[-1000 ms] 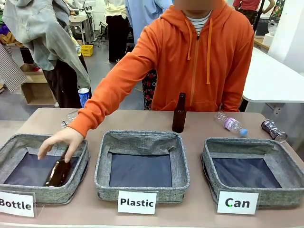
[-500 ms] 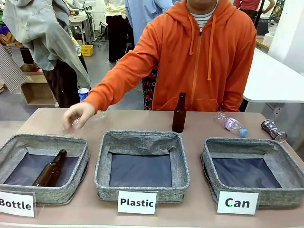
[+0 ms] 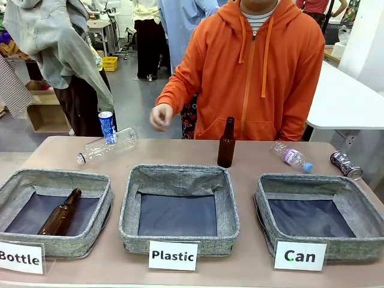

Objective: Sort the can waste into the basket.
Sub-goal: Pick up the can waste from the table and place it in the right Fabric basket.

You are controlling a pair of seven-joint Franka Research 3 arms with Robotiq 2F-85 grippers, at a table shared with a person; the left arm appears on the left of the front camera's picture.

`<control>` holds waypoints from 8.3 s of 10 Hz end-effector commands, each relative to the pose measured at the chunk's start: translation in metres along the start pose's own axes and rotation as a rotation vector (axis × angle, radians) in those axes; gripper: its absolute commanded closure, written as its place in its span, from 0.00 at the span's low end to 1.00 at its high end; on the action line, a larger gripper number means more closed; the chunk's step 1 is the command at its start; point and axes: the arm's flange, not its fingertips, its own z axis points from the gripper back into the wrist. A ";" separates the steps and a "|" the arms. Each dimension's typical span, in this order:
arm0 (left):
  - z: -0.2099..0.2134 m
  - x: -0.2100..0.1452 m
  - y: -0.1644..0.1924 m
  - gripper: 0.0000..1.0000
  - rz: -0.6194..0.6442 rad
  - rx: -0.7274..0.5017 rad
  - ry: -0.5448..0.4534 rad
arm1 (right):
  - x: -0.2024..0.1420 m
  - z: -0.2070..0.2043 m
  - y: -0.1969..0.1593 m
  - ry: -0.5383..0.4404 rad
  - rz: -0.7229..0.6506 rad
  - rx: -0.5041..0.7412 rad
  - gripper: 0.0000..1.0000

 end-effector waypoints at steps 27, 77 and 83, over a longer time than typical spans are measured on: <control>-0.390 0.150 0.161 0.00 -0.967 -0.445 0.118 | 0.001 -0.001 0.001 -0.015 0.021 0.022 0.00; -0.438 0.163 0.162 0.00 -0.880 -0.531 0.318 | 0.001 -0.001 0.001 -0.015 0.021 0.022 0.00; -0.453 0.162 0.160 0.00 -0.908 -0.518 0.258 | 0.001 -0.001 0.001 -0.015 0.021 0.022 0.00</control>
